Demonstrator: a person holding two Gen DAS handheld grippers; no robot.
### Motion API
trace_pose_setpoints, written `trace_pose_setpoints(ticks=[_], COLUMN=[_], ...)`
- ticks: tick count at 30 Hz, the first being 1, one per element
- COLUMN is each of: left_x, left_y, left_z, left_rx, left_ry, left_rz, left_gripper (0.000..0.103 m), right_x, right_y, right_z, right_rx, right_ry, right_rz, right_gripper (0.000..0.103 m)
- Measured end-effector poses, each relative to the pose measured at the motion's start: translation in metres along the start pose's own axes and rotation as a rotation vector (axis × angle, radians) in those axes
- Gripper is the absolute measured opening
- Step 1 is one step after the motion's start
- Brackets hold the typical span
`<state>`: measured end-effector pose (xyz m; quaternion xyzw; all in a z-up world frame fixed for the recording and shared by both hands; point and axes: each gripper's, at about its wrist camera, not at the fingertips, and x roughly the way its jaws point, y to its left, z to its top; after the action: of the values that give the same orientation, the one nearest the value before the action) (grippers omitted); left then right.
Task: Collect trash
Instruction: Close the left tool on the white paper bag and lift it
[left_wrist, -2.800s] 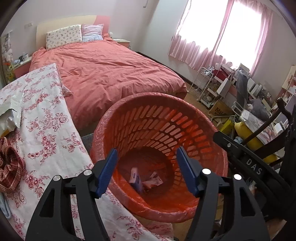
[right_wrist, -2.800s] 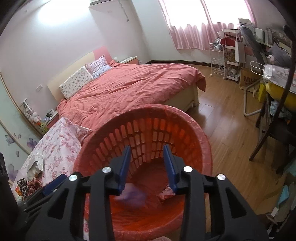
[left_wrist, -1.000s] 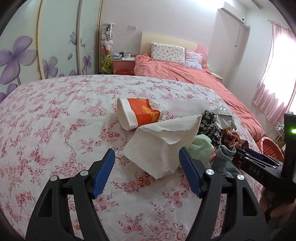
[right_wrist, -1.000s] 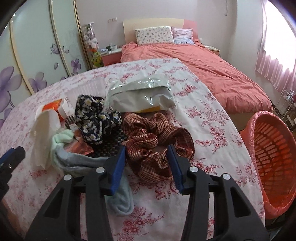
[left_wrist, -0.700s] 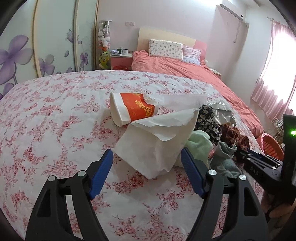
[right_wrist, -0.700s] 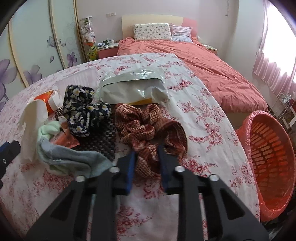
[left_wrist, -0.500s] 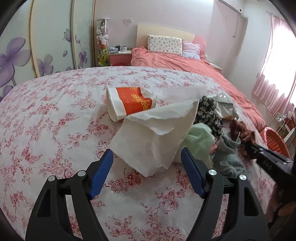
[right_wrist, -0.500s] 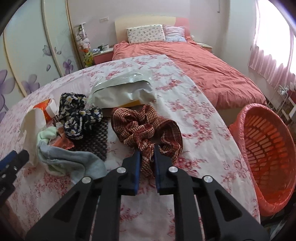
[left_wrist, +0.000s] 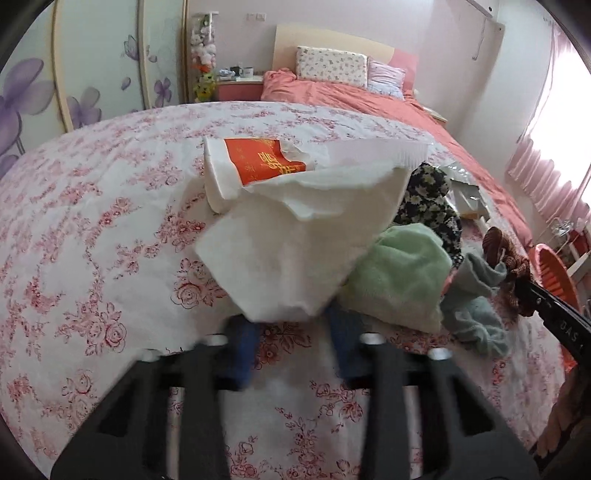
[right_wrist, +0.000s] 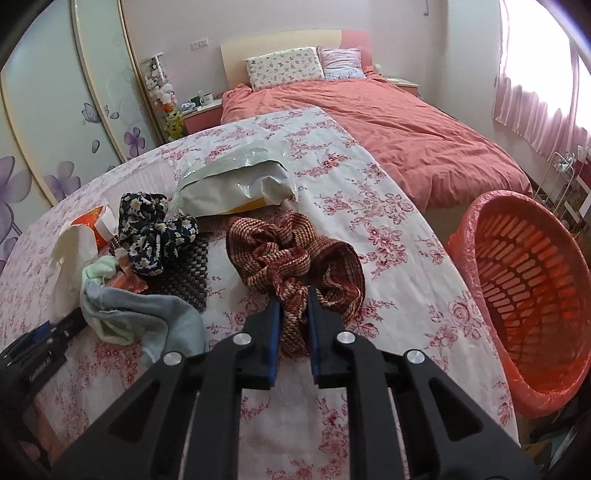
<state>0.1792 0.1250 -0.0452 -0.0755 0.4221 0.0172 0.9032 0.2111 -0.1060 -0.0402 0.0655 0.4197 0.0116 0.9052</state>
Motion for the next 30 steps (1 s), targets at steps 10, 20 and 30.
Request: trace_pose_setpoints(ticks=[10,20,30], left_x=[-0.025,-0.052,-0.056], left_y=[0.003,-0.005,-0.004], left_z=[0.001,0.007,0.012], left_rx=[-0.011,-0.015,-0.011], left_ry=[-0.090,-0.165,-0.187], left_rz=[-0.052,-0.114,-0.112], left_gripper=[0.004,0.000,0.005], right_x=[-0.021,-0.041,-0.042], right_y=[-0.012,-0.023,-0.031], right_z=[0.001,-0.005,-0.010], right_rx=[0.020,0.042,0.052], right_ry=[-0.035,-0.058,-0.052], right_rz=[-0.004,0.005,0.015], right_gripper=[0.014,0.014,0.014])
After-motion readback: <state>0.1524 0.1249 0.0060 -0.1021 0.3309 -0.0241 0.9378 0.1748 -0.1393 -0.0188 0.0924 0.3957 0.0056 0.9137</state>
